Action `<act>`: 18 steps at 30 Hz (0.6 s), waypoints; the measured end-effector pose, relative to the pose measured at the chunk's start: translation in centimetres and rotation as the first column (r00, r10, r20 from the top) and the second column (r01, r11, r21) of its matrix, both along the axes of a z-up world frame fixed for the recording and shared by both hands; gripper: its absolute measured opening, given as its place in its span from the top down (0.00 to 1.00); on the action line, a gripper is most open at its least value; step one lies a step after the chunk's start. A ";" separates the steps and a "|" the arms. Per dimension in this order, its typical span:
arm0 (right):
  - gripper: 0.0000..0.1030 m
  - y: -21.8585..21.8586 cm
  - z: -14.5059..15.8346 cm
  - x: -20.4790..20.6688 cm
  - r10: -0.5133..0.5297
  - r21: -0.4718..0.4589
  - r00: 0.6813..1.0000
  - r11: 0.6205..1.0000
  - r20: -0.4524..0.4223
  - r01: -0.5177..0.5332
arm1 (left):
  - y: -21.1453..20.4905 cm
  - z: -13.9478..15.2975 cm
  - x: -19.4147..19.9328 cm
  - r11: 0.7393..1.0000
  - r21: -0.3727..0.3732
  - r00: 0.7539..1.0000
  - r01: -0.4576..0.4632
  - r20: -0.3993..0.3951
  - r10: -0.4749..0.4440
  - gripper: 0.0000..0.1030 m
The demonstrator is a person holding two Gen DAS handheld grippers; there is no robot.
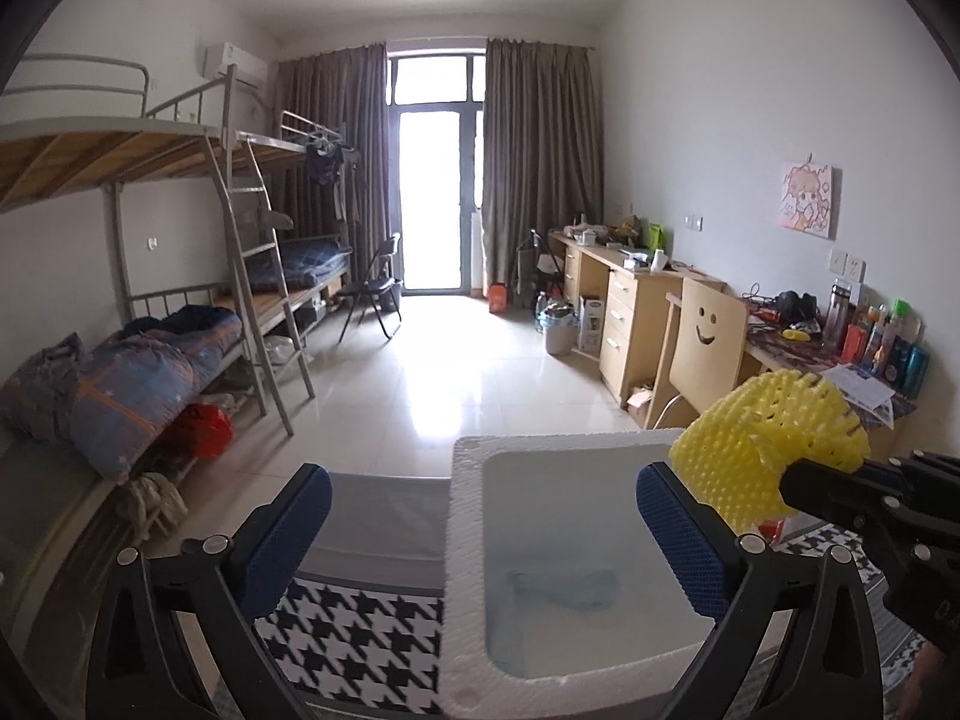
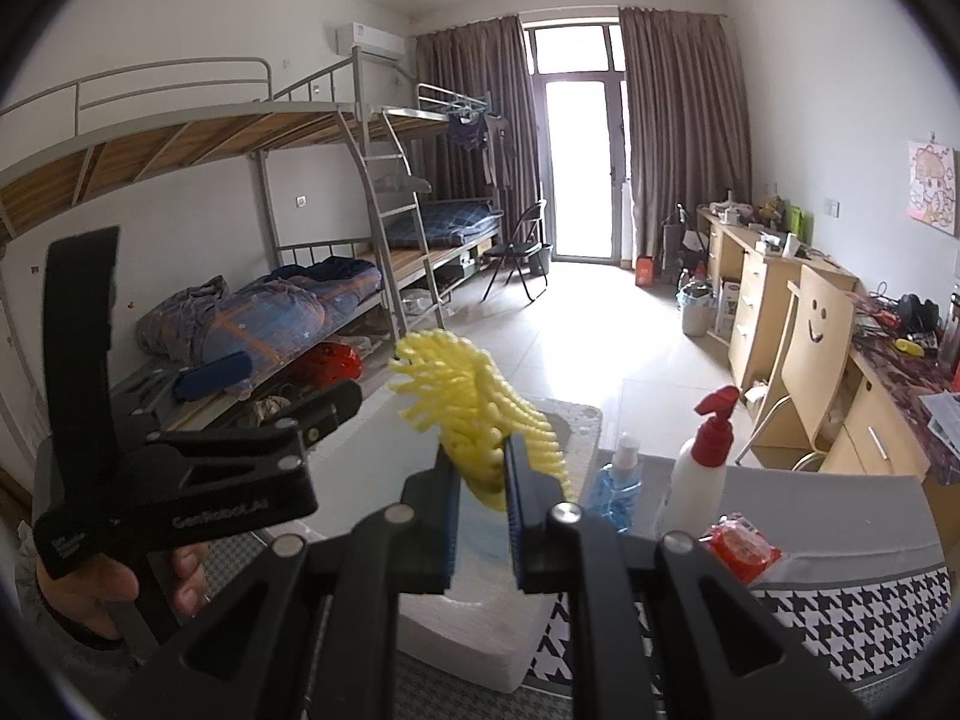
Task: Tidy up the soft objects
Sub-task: 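Open the left tool over the box while the right tool lowers the sponge inside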
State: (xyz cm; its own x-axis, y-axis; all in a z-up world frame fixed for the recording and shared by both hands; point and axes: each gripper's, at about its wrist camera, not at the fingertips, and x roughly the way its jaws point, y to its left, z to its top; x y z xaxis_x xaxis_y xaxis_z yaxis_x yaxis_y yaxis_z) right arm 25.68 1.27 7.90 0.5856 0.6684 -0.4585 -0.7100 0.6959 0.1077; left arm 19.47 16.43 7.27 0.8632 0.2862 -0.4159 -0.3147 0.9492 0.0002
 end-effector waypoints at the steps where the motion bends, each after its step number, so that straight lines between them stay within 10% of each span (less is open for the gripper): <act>1: 0.83 0.1 0.0 0.0 0.004 0.000 1.000 1.000 -0.002 -0.004 | 0.1 0.0 -0.1 1.000 0.003 1.000 -0.001 -0.001 0.001 0.01; 18: 0.83 2.2 -1.2 0.4 0.074 -0.015 0.996 0.997 -0.051 -0.075 | 2.2 -1.1 -2.2 0.999 -0.021 0.999 -0.050 0.000 0.050 0.01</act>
